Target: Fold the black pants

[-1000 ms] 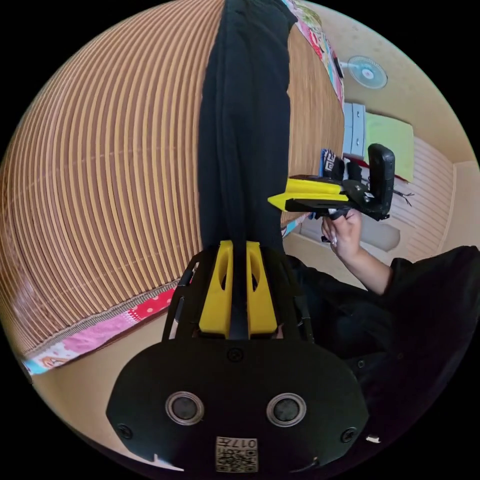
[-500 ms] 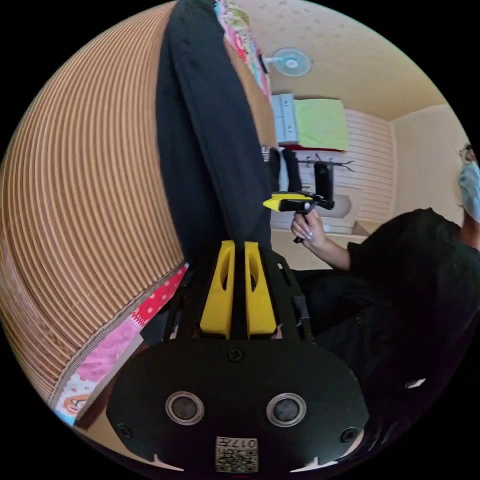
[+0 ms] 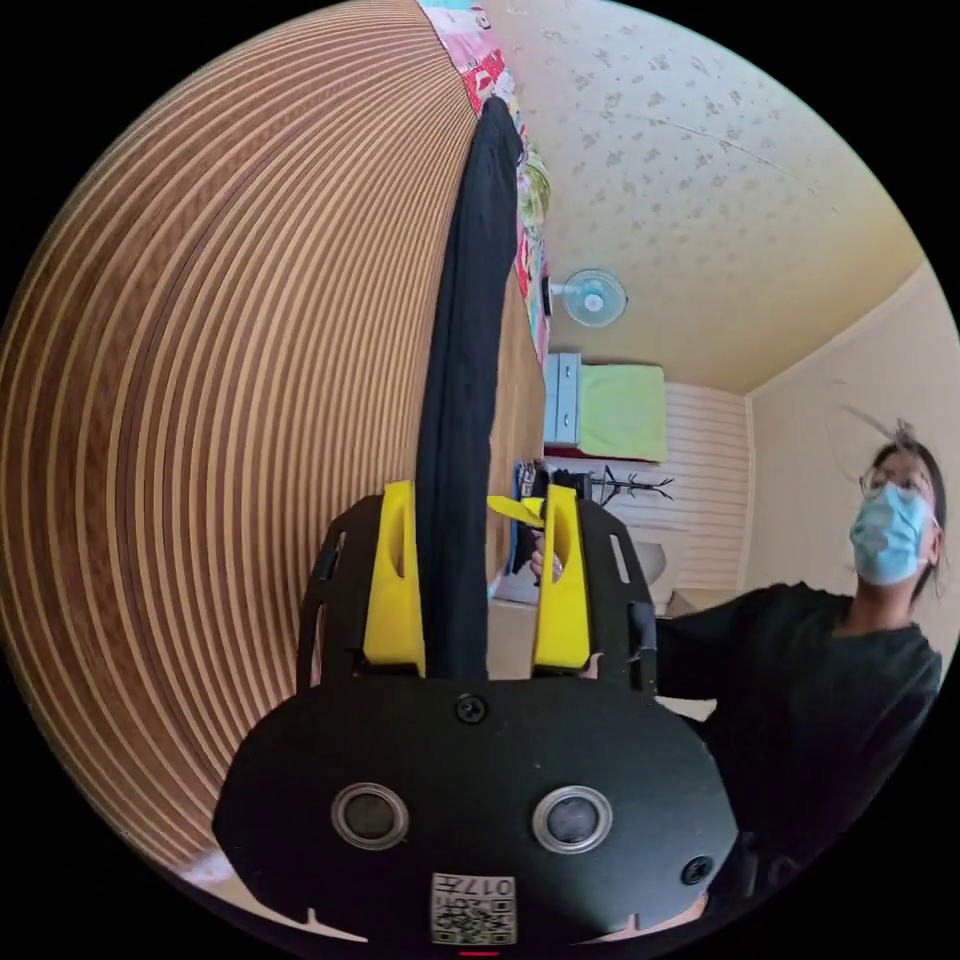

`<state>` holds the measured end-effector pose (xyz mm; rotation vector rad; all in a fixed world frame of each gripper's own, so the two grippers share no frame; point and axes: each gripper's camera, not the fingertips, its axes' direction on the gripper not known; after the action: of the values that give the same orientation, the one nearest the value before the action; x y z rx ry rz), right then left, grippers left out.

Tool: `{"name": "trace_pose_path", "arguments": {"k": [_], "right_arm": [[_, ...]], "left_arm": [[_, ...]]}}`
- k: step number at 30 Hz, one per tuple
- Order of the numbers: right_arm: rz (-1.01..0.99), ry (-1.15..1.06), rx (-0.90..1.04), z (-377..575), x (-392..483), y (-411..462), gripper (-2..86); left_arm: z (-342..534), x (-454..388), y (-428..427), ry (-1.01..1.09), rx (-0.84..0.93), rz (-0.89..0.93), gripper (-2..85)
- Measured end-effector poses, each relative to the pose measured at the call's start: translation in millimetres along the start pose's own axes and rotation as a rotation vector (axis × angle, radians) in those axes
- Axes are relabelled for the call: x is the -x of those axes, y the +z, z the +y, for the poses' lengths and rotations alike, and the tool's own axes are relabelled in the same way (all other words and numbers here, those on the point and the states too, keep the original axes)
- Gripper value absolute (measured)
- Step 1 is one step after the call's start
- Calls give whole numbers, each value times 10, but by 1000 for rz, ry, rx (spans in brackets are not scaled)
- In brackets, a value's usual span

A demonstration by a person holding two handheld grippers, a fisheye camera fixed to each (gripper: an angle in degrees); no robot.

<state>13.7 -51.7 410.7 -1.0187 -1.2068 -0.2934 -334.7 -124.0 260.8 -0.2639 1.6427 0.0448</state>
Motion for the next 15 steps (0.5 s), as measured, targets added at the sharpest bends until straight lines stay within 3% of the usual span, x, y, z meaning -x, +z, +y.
{"name": "trace_pose_path", "arguments": {"k": [8,13,15], "right_arm": [[-266,-27,58,-1044,-343,206,133],[-295,-39,28,-844,-318,206,58],[-382,-64,-24,-645,-257,36,44]], "left_arm": [[-1260,-96,501,121,79,-115,110],[-1365,122,717,-6,125,56,63],[-1188,-9,609,59,70,219,50]]}}
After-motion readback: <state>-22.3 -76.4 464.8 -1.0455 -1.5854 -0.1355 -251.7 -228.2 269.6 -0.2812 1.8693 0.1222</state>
